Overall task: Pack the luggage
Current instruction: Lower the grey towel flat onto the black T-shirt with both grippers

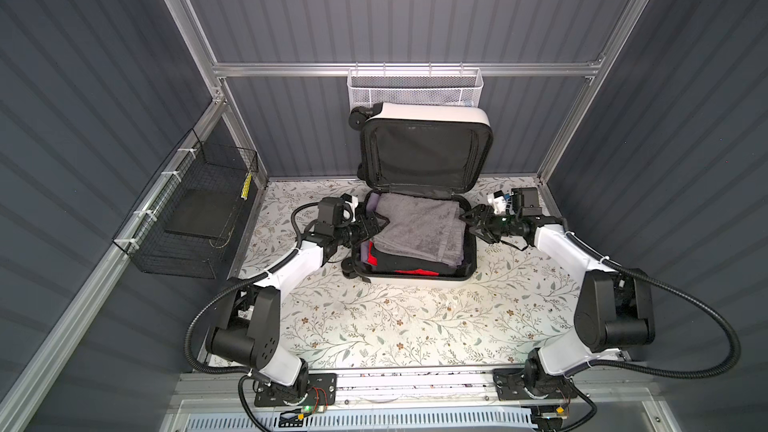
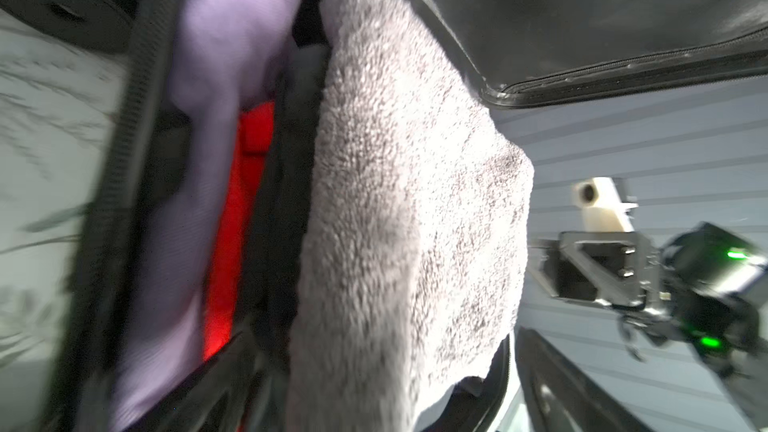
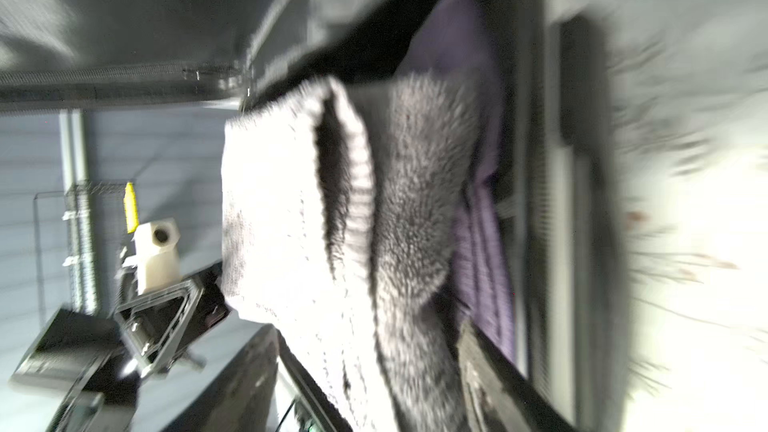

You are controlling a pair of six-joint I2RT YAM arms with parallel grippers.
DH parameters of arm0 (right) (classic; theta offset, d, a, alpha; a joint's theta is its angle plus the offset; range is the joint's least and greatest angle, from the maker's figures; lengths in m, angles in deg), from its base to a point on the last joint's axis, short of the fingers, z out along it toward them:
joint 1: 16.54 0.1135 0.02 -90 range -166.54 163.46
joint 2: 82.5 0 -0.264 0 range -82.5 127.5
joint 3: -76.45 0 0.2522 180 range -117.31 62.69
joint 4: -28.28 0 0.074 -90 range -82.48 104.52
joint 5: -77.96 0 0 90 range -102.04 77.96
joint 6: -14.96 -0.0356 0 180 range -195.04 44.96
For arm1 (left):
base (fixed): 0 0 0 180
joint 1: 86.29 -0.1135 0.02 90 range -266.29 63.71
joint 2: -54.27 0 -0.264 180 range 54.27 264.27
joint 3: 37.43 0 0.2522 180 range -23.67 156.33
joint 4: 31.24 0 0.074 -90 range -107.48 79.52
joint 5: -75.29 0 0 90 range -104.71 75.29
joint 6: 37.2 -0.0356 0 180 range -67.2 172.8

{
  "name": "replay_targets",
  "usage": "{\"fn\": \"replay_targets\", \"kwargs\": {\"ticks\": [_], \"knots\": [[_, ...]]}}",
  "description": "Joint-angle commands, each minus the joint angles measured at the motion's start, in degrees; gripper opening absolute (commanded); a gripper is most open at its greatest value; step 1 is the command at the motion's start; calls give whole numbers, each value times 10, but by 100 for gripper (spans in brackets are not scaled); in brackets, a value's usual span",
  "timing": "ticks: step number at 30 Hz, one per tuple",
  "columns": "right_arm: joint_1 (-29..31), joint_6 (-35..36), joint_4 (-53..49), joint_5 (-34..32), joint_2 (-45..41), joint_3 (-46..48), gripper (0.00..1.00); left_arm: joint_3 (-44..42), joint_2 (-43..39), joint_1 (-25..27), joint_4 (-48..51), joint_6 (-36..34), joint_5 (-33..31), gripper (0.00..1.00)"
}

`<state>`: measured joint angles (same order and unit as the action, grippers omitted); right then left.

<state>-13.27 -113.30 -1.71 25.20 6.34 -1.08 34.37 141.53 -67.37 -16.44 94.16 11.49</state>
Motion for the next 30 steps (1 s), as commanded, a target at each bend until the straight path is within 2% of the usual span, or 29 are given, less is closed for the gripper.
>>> {"fn": "replay_targets", "kwargs": {"ticks": [1, 4, 10, 15, 18, 21, 27, 30], "knots": [[-3, 35, -75, -86, -43, -20, 70, 45, -42, -4, 94, -57, -67, 100], [-1, 40, -78, -74, -64, -32, 63, 73, -63, -4, 117, -77, -96, 100], [43, 37, -71, -36, -31, -97, 44, 176, -7, 13, 111, -92, -5, 100], [75, -26, 8, 8, 38, -129, 41, 258, 68, 62, 105, -98, 20, 100], [83, -70, 71, 27, 81, -123, 45, 239, 91, 76, 67, -88, 27, 100], [82, -100, 128, 35, 115, -98, 49, 173, 98, 76, 32, -79, 26, 100], [73, -104, 163, 24, 139, -45, 50, 56, 76, 75, -2, -86, -18, 100], [70, -99, 164, 23, 135, -36, 50, 30, 67, 75, -11, -84, -33, 100]]}}
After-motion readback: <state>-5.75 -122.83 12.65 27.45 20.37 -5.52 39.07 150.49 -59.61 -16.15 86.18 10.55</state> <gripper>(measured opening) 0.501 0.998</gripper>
